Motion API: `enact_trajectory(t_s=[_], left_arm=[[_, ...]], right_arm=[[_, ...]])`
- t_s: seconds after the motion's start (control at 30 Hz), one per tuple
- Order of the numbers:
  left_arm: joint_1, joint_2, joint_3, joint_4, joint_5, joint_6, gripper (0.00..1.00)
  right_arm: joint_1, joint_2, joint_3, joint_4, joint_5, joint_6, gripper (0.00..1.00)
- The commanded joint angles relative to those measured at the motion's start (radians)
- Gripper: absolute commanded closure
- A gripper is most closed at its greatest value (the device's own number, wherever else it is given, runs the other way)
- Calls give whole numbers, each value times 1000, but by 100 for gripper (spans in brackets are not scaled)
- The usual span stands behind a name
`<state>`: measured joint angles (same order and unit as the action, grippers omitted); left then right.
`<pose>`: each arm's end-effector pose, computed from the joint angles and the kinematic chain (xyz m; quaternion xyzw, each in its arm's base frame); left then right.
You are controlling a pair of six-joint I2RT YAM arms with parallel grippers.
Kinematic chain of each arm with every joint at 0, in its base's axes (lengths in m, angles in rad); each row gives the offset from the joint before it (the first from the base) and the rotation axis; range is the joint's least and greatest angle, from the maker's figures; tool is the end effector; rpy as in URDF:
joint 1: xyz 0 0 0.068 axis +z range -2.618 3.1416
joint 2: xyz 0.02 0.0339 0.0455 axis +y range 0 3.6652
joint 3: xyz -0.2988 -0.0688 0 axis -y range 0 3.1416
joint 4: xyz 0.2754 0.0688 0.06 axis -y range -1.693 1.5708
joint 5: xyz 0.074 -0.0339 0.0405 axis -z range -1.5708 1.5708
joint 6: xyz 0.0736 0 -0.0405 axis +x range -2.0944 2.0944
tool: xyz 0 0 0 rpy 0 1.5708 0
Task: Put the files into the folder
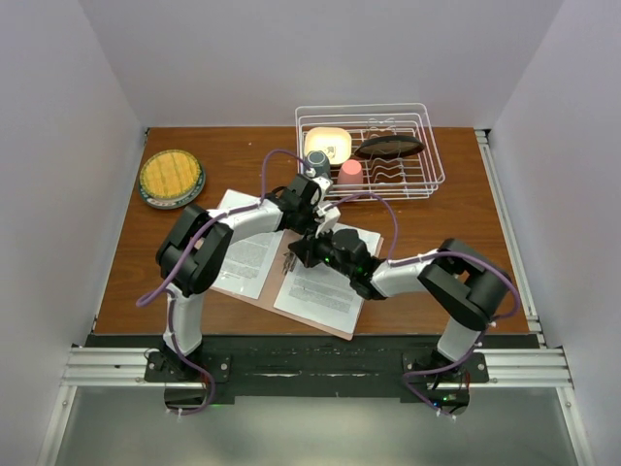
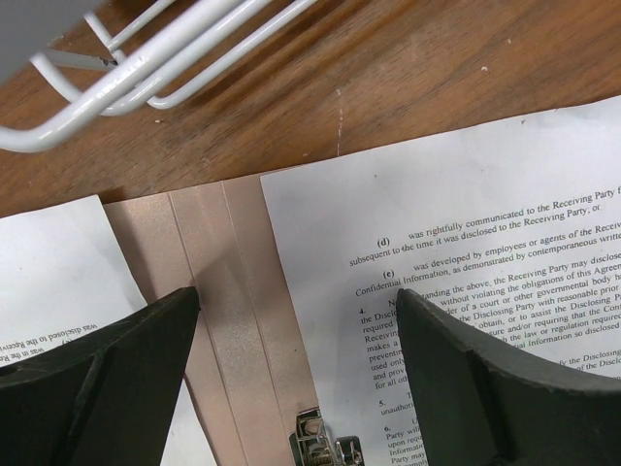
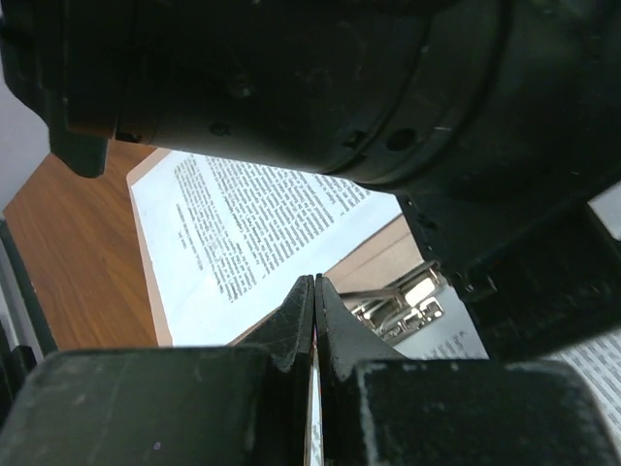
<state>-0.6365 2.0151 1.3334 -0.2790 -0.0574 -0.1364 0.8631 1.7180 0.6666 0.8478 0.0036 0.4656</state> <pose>0.3922 -0.2846 0.1355 0.2276 0.9259 -0.0878 0.2884 0.2584 0.3016 0.1699 -0.1520 0.7603 0.3883 0.4981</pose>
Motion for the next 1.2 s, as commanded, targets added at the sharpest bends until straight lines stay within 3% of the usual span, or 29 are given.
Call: enact_trajectory(t_s=[0.0,0.63,1.17], left_arm=[[-9,96,-82,-140,25,-22,13],[-6,89,-92,-144,88,-22,15],[1,73,-100,-138,96,-23,16]], right_arm=[[13,47,51,149,-5,-61,100],[62,147,57,211,159,-91,100],[85,186,80,180,130,-82,100]])
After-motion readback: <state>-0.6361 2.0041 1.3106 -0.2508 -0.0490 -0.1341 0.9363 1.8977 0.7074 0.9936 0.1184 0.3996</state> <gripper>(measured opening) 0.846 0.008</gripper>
